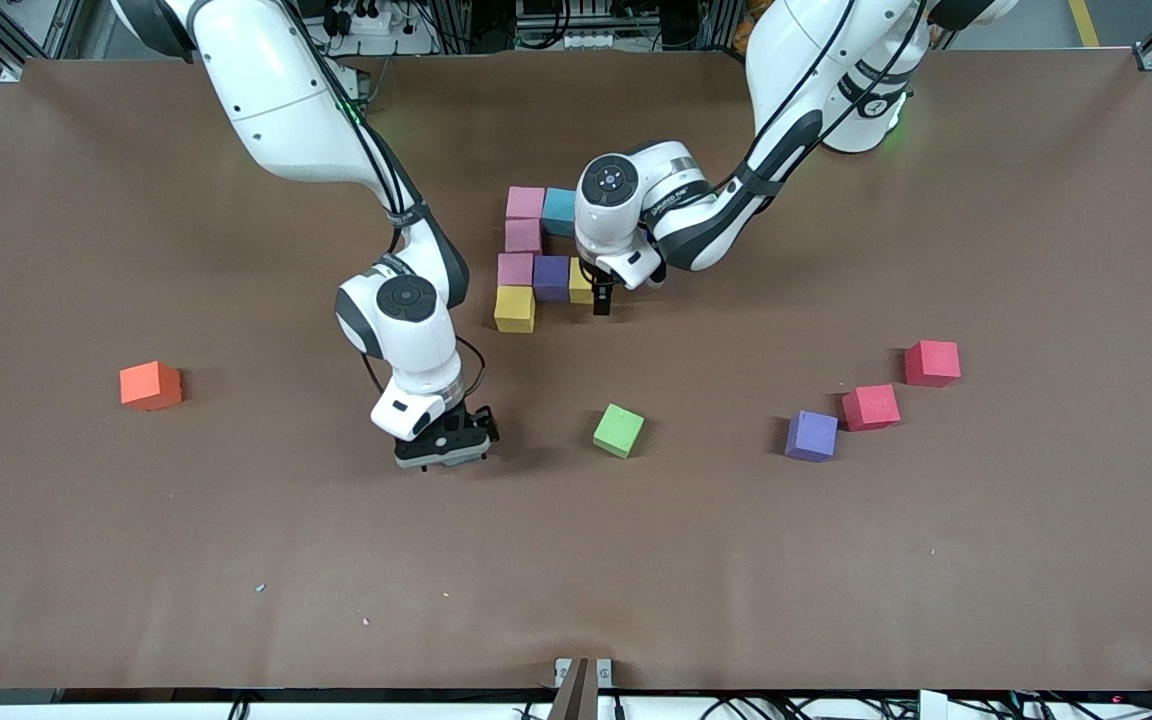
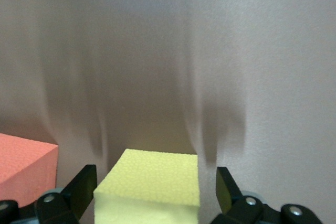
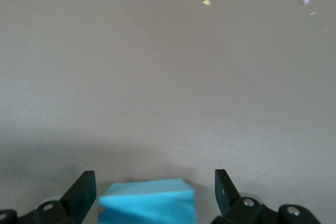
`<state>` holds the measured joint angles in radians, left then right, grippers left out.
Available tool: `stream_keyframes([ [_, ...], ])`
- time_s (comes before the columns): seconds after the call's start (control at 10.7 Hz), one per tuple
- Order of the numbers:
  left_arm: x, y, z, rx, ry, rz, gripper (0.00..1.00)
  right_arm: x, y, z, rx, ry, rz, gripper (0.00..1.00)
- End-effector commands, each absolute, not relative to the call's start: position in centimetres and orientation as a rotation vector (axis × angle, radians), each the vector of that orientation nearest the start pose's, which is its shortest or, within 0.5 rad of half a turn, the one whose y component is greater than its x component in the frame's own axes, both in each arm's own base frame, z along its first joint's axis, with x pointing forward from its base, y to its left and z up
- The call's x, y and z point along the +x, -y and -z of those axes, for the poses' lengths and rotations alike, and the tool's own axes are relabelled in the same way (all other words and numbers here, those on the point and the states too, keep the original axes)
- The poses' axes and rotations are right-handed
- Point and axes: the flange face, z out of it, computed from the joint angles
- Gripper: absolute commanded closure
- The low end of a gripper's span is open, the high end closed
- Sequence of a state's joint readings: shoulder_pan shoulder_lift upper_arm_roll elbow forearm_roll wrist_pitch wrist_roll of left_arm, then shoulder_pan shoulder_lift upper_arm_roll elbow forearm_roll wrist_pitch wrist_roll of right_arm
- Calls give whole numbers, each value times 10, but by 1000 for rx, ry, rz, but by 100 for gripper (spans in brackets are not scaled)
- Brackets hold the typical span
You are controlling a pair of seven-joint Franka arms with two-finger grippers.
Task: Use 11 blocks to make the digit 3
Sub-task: 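Place the yellow cube with the left gripper while the right gripper grasps cyan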
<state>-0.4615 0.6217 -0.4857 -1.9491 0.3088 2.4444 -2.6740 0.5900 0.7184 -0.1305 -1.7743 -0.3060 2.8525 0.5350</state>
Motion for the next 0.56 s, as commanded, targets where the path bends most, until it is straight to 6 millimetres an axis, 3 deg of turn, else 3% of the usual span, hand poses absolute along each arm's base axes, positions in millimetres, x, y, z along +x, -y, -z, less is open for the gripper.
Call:
stream_keyframes([
  [0.0,367,494,-215,-2223,2131,-30,0,594,-324,-185,-3039,388,659,0],
  [0.28,365,495,-247,-2222,2129,-1,0,593,-322,-184,-3043,390,654,2],
  [0.37,365,493,-257,-2222,2121,10,0,593,-323,-184,-3044,402,652,26],
  [0.47,367,491,-266,-2224,2119,20,0,592,-325,-183,-3044,408,650,65],
])
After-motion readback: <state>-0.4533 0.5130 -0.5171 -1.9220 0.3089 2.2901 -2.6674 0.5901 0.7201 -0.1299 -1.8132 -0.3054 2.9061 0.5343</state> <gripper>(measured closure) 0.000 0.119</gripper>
